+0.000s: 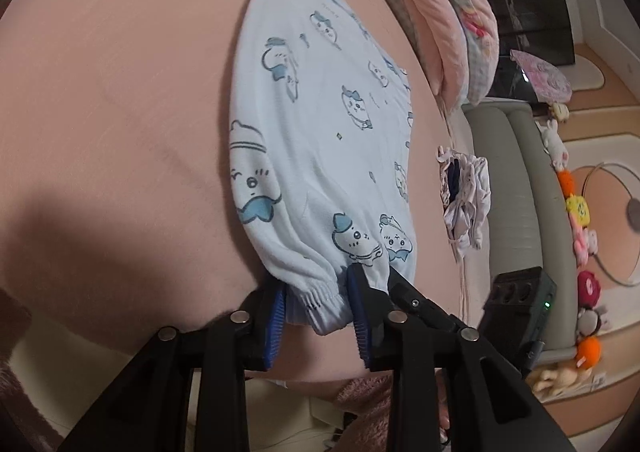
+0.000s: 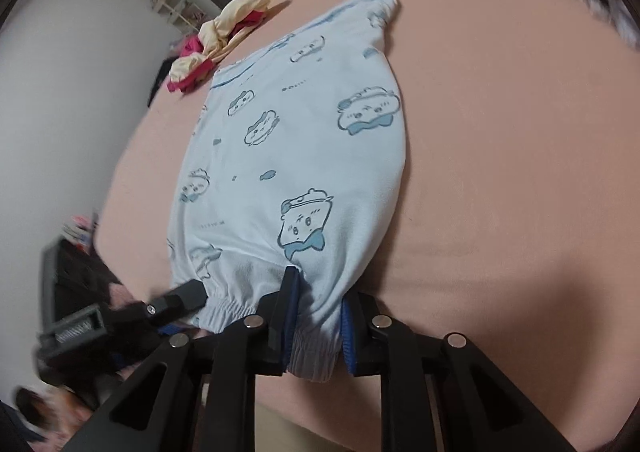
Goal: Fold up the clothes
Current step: 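Grasp the cuffed leg ends with both grippers side by side, then lift the cuffs with both grippers and fold them over toward the waistband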
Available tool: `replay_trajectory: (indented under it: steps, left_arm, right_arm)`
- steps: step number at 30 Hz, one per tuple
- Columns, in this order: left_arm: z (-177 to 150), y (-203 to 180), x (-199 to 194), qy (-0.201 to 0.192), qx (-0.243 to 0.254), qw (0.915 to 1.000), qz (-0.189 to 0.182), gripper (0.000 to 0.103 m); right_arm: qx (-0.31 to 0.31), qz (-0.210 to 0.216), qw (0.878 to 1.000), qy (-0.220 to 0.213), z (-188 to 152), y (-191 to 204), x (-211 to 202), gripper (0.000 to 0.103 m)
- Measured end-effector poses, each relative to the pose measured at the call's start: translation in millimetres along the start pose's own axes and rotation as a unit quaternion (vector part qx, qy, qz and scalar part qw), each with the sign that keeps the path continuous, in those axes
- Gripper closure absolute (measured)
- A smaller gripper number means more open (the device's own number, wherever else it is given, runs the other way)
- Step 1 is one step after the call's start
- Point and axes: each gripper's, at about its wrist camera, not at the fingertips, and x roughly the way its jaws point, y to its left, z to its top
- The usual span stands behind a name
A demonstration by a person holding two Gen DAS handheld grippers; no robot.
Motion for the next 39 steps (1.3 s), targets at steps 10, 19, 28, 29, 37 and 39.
replay_trajectory:
  steps: [10,19,28,29,37,39]
  left_arm:
    - [-18,-28,-25,-0.026,0.080,0.9958,0.037,0.087]
    - [-33,-29,-24,0.009,0.104,0.9930,0.055,0.087]
    - [-36,-27,-17,0.020,0.105,0.9921,0.065,0.087]
    - [-37,-28,-19,0.021,0.107,0.9919,0.065,0.087]
    - [-48,-32,-31,0.026,0.118,0.9910,0.057,0.087]
    - [-47,-33,-32,0.026,0.119,0.9908,0.059,0.087]
  right_arm:
    - [-0.024,-0.003,0.999,-0.022,-12,12,-31,0.092]
    - [-0.057,-0.007,0.998,-0.014,-27,20,-41,0.092]
    - [-0.058,-0.011,0.998,0.002,-31,8,-30,0.092]
    - [-0.057,-0.010,0.998,0.003,-30,8,-29,0.092]
    - [-0.088,-0.014,0.996,-0.006,-40,16,-48,0.092]
    - [-0.081,-0.019,0.997,0.006,-38,12,-41,0.092]
